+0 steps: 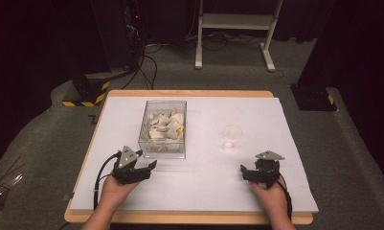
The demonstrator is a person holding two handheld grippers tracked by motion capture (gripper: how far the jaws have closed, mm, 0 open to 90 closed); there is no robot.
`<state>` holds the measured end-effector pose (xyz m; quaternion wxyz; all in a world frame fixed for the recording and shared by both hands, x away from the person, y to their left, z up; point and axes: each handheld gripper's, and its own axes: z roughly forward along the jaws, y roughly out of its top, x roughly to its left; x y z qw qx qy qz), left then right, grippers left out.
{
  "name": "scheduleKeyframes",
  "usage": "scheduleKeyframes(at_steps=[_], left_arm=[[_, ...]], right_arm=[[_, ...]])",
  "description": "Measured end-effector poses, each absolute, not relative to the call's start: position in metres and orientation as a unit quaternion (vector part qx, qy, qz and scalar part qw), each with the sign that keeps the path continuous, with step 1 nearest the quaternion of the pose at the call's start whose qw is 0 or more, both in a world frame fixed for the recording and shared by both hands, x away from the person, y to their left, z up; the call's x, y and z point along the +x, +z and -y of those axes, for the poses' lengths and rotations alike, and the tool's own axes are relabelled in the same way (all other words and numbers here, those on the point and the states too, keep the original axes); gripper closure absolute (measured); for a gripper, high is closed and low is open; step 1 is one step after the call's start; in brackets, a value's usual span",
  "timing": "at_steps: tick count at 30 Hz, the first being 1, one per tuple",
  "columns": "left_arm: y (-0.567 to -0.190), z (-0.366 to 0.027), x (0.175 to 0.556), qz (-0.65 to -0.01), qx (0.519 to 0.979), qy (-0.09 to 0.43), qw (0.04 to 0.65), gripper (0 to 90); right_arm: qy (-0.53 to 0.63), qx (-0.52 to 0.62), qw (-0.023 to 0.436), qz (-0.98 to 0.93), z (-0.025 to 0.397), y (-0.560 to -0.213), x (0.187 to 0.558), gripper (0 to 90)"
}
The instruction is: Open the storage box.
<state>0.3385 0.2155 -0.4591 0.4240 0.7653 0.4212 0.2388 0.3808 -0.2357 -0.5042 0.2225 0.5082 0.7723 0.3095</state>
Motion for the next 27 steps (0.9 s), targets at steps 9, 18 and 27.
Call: scheduleKeyframes(at_steps=[9,18,27], left_arm=[[-0.458,-0.213,0.349,-0.427,0.756,0.212,0.449,25.6],[-0.461,-0.214,0.358,-0.427,0.751,0.193,0.465,19.1],[-0.465,-0.213,0.364,-0.425,0.749,0.184,0.474,19.2]], right_arm=[[0.310,0.508,0.222,-0.772,0.236,-0.504,0.381,11.0],[0.310,0.508,0.221,-0.773,0.236,-0.504,0.381,11.0],[0.310,0.508,0.222,-0.772,0.236,-0.504,0.381,11.1]])
